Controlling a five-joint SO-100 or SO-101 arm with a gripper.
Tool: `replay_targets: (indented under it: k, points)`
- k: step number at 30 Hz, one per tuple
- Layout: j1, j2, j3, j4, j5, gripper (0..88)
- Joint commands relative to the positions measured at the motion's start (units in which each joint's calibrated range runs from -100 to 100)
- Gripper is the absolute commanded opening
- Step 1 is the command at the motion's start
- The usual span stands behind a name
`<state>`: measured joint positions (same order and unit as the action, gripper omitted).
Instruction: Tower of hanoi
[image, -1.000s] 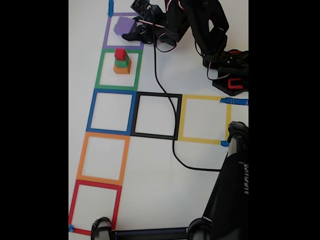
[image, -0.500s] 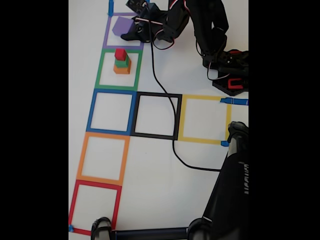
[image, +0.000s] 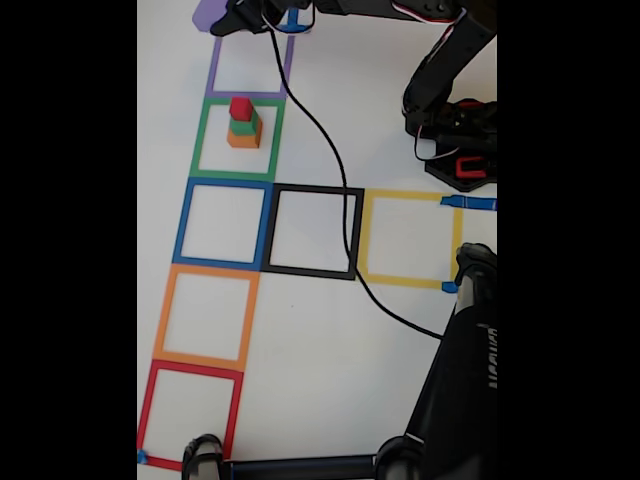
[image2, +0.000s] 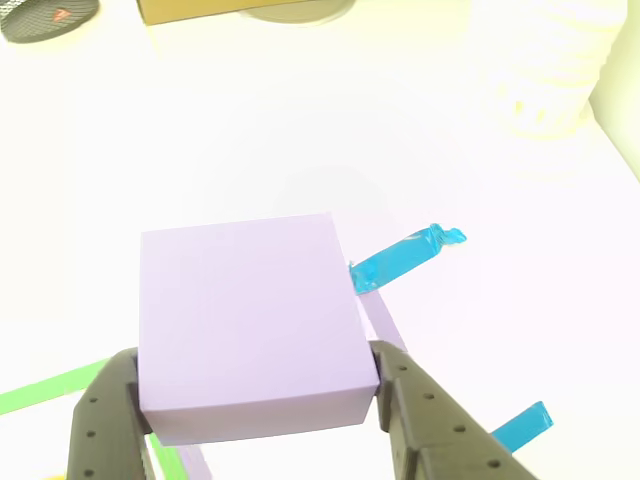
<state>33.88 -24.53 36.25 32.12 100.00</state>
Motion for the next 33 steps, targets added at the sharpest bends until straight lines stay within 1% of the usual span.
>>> replay_targets:
  k: [1,4,7,9,17,22,27,31,33]
  points:
    - [-2.9,-3.9,-25.6,25.9,0.0,12.8]
    - [-6.3,-3.7,-39.1,38.1,0.0,13.5]
    - [-10.9,-4.0,-49.0,47.6,0.0,13.8]
    - [-14.8,-5.7,-51.3,51.0,0.0,13.1]
    - [-32.0,-14.9,-50.6,57.4,0.0,12.8]
    - [-41.3,-19.8,-46.0,57.8,0.0,12.7]
    - [-49.1,-23.8,-36.7,55.1,0.0,12.7]
    - [-53.5,-24.3,-28.5,50.2,0.0,12.7]
    - [-54.8,-24.4,-22.3,45.1,0.0,12.6]
